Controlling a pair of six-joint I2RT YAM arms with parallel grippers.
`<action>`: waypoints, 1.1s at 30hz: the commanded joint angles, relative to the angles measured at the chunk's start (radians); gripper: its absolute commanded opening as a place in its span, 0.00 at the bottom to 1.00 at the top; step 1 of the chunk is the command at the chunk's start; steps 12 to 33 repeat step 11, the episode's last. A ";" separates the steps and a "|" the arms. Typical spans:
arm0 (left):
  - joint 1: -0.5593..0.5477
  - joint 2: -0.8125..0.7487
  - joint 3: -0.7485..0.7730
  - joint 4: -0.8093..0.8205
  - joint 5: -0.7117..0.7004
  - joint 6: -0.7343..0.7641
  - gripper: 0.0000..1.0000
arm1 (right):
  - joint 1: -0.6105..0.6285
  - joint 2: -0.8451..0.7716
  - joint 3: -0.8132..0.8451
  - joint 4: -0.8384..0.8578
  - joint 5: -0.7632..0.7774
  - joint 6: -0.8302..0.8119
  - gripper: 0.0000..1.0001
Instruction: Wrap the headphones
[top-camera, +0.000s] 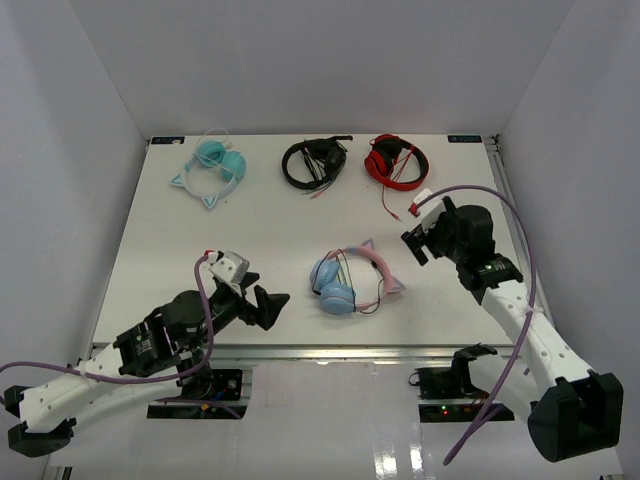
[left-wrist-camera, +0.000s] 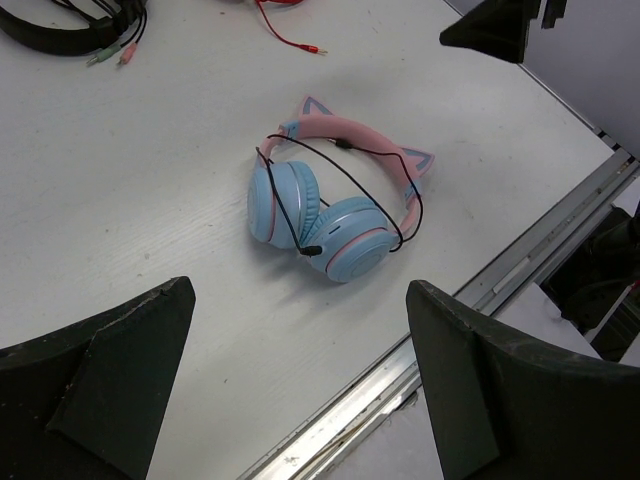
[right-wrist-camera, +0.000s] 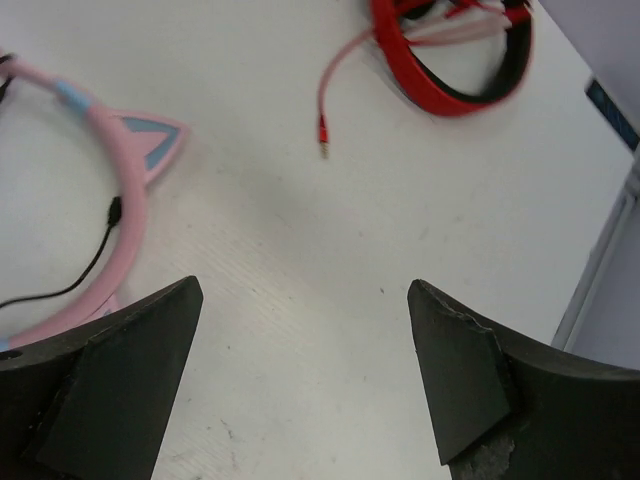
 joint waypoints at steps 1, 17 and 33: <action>0.004 -0.008 -0.006 0.018 0.027 0.012 0.98 | -0.108 -0.052 -0.039 0.117 0.213 0.421 0.90; 0.004 -0.013 -0.006 0.022 0.048 0.016 0.98 | -0.127 -0.127 -0.045 0.076 0.332 0.530 0.90; 0.004 -0.013 -0.006 0.022 0.048 0.016 0.98 | -0.127 -0.127 -0.045 0.076 0.332 0.530 0.90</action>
